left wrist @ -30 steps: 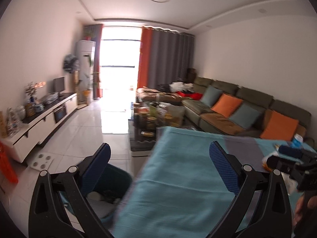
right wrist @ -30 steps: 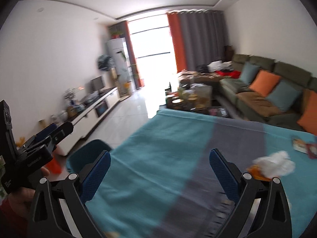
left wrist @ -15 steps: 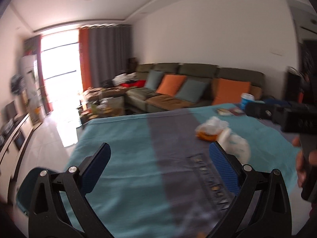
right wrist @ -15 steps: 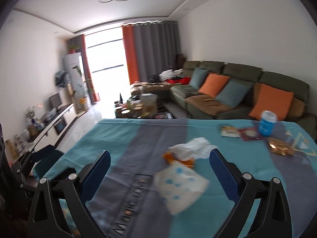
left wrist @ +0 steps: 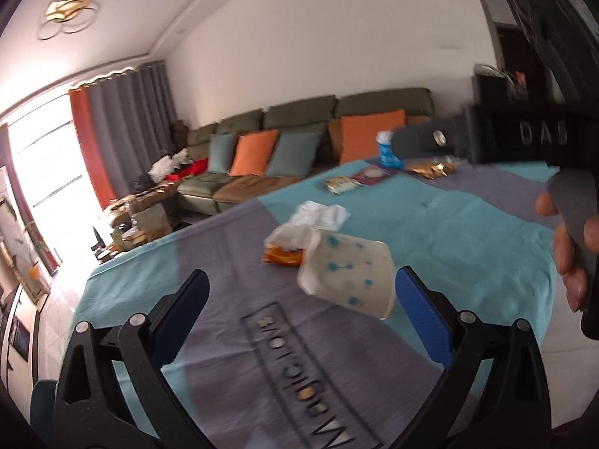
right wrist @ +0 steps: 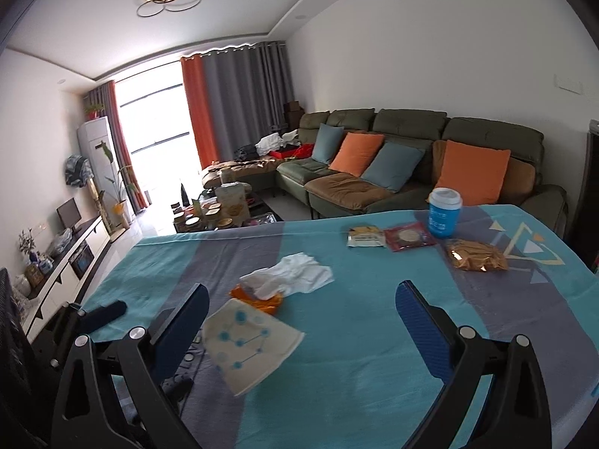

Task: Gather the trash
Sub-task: 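Grasp the white blue-dotted paper cup with the left gripper while the right grasps the white tissue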

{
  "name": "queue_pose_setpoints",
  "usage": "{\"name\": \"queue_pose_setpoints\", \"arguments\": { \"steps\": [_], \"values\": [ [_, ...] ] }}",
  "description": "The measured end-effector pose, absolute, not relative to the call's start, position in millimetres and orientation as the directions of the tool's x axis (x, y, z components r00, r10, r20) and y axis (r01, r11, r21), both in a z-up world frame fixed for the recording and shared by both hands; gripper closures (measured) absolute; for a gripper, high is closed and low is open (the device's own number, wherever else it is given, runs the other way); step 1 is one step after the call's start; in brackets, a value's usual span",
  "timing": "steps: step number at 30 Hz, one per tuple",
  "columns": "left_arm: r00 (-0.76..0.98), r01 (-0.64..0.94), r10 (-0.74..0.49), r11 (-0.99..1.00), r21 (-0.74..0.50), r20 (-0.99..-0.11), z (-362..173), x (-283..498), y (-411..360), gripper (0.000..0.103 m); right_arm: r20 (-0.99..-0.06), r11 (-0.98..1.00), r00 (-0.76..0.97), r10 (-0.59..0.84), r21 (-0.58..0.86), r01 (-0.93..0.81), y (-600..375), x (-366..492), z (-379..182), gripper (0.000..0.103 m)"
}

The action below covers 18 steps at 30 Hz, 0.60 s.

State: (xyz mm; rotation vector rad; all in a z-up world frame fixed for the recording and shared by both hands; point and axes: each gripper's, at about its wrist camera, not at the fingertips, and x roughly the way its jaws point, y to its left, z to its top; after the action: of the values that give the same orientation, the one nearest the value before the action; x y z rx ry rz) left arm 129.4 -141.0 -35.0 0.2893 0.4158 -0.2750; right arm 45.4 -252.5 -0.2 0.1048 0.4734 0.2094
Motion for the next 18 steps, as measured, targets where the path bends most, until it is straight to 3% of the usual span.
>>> {"name": "queue_pose_setpoints", "arguments": {
  "steps": [14, 18],
  "values": [
    [0.771, 0.443, -0.17, 0.836, 0.325, -0.614, -73, 182, -194, 0.005, -0.466, 0.977, 0.863, 0.196, 0.168, -0.131, -277, 64, -8, 0.007],
    [0.763, 0.44, -0.147, 0.832, 0.339, -0.629, -75, 185, -197, 0.005, -0.474, 0.977, 0.858, 0.197, 0.167, -0.132, -276, 69, -10, 0.007]
  ]
}}
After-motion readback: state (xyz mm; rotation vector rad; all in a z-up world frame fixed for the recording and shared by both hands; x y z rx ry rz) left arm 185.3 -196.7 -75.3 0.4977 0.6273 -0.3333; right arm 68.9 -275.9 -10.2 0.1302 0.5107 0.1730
